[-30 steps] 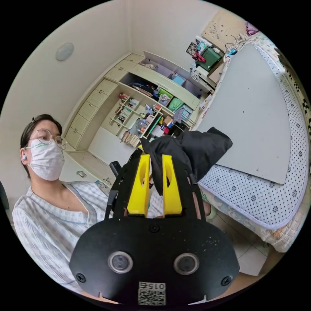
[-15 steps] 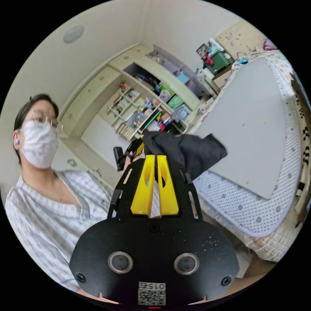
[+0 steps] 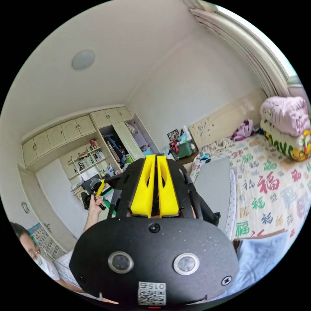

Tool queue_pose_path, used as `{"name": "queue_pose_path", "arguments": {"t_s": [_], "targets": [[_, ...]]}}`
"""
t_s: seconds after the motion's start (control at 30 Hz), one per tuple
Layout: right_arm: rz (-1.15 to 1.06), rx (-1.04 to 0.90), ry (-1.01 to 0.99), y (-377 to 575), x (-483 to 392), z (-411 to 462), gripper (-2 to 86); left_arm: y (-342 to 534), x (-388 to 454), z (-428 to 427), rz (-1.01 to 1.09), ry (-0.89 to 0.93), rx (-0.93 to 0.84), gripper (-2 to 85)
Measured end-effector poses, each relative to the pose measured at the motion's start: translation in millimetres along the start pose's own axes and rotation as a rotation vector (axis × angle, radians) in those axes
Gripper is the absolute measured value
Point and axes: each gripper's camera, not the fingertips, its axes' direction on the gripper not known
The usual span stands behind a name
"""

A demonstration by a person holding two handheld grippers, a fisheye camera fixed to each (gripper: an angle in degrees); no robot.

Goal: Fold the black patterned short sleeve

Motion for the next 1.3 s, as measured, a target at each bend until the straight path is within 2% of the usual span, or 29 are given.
{"name": "queue_pose_path", "arguments": {"t_s": [0.07, 0.13, 0.27, 0.37, 0.43, 0.53, 0.67, 0.77, 1.0, 1.3], "targets": [[-0.059, 0.037, -0.069, 5, -25, -28, -0.1, 3, 17, -21, 0.075, 0.073, 0.043, -0.6], [-0.155, 0.032, -0.12, 49, -43, -70, -0.1, 20, 18, -42, 0.112, 0.13, 0.043, -0.5], [-0.181, -0.085, -0.069, 175, -30, -120, 0.1, 97, -10, -81, 0.115, 0.216, -0.14, -0.5], [-0.038, -0.258, 0.025, 305, 24, -131, 0.1, 175, -41, -91, 0.117, 0.133, -0.358, -0.4], [0.203, -0.393, 0.096, 408, 86, -126, 0.2, 226, -65, -87, 0.059, 0.07, -0.506, -0.3], [0.461, -0.463, 0.129, 499, 144, -122, 0.2, 296, -99, -71, -0.034, -0.087, -0.747, -0.2], [0.493, -0.579, 0.198, 530, 161, -110, 0.2, 346, -91, -50, -0.001, -0.246, -0.941, 0.0], [0.434, -0.645, 0.283, 527, 165, -107, 0.2, 361, -77, -40, 0.04, -0.314, -0.989, 0.0], [0.507, -0.619, 0.284, 526, 210, -122, 0.3, 380, -70, -17, 0.021, -0.373, -1.031, 0.2], [0.451, -0.661, 0.345, 530, 254, -121, 0.4, 383, -59, 9, -0.017, -0.392, -1.02, -0.1]]}}
